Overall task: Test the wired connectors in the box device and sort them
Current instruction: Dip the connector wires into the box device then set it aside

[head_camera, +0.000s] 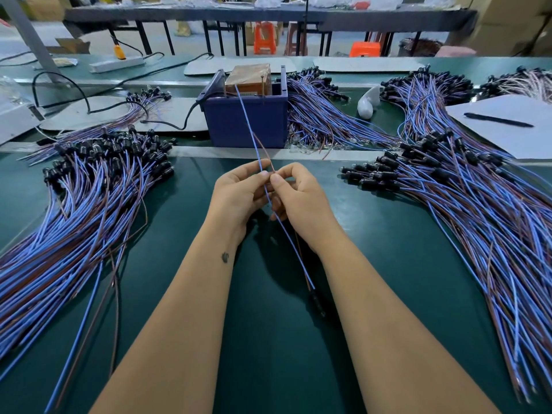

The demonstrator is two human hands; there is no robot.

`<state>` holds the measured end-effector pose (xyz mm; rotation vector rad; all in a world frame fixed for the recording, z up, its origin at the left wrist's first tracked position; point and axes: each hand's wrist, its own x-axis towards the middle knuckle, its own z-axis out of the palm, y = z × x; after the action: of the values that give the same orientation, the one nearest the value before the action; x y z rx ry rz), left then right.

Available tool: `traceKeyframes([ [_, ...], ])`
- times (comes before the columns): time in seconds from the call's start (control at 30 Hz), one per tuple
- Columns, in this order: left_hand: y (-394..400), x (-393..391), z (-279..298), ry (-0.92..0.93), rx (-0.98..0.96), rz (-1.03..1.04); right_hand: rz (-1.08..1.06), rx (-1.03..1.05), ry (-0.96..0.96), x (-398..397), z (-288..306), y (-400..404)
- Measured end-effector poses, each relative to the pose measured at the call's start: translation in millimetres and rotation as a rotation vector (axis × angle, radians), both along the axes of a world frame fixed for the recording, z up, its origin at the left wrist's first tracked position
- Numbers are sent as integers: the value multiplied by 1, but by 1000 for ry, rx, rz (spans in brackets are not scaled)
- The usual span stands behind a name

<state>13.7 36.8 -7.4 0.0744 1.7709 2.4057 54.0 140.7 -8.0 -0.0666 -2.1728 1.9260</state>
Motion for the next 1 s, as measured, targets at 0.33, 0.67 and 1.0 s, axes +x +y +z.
traceKeyframes([
  [0.33, 1, 3, -2, 64, -109, -29, -70, 59, -17, -1, -1, 1],
  [0.67, 1, -1, -5, 153, -221, 135, -49, -75, -57, -2, 1, 7],
  [1.0, -11, -11, -9, 132, -318, 330, -131, -351, -41, -3, 7, 15],
])
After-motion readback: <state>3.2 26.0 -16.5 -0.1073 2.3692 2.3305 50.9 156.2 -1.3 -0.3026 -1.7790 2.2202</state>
